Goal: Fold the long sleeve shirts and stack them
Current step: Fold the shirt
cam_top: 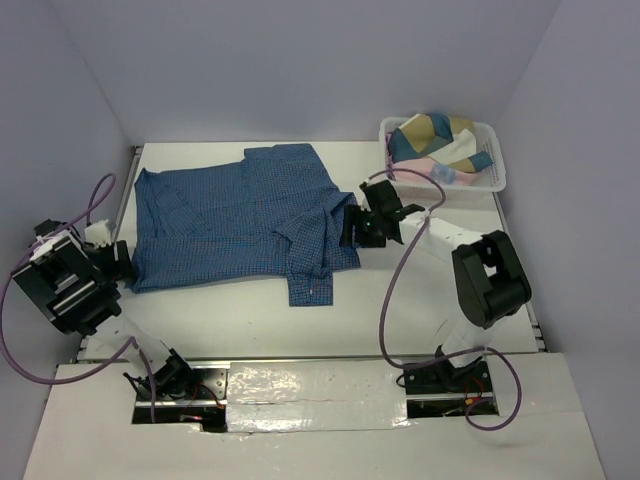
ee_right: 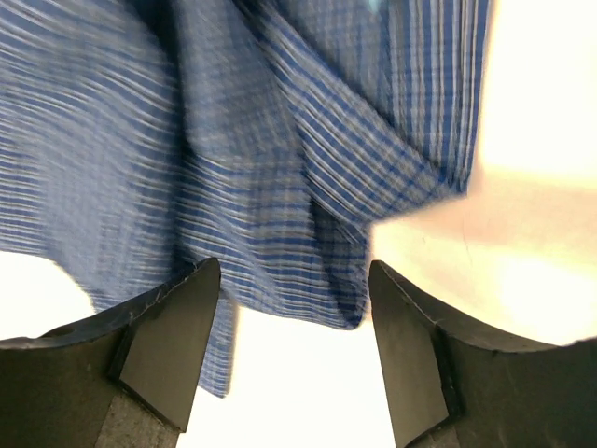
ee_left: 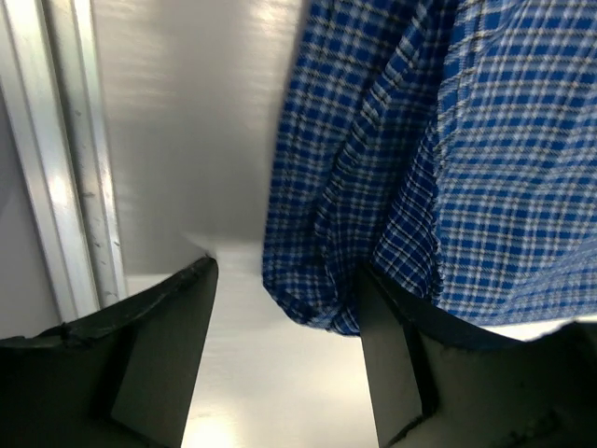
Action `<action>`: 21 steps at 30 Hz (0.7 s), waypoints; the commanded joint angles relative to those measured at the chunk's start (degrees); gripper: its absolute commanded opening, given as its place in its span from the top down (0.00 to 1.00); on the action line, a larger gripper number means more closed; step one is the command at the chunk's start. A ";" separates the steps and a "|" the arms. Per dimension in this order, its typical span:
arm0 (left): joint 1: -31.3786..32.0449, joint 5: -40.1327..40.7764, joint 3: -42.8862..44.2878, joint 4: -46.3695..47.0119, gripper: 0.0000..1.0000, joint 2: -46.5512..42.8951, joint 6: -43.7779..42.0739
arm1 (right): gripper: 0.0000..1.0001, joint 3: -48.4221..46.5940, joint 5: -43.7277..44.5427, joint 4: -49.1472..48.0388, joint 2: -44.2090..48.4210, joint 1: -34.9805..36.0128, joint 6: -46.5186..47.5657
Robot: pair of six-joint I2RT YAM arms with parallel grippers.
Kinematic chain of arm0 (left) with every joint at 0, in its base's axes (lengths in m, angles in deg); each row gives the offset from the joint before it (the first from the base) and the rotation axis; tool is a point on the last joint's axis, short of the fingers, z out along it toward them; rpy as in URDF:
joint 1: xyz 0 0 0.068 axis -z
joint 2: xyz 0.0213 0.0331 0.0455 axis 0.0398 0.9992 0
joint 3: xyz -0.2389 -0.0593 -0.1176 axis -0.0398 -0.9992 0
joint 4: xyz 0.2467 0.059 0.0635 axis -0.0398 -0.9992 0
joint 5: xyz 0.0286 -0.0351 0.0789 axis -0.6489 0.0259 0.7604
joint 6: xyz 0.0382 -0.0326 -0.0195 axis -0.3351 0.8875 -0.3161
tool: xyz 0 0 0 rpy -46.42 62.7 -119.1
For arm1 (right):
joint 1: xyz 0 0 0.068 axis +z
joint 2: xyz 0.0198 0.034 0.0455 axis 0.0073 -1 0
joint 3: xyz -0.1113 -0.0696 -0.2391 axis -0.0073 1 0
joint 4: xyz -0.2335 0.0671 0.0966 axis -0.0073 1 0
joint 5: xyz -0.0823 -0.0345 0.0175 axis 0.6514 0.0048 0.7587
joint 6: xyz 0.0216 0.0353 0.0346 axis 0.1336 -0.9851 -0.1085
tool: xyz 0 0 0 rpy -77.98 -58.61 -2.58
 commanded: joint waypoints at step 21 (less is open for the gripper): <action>-6.35 0.49 -3.87 -15.56 0.45 -5.81 -23.96 | 0.82 27.19 -4.91 -11.82 14.37 3.03 -9.78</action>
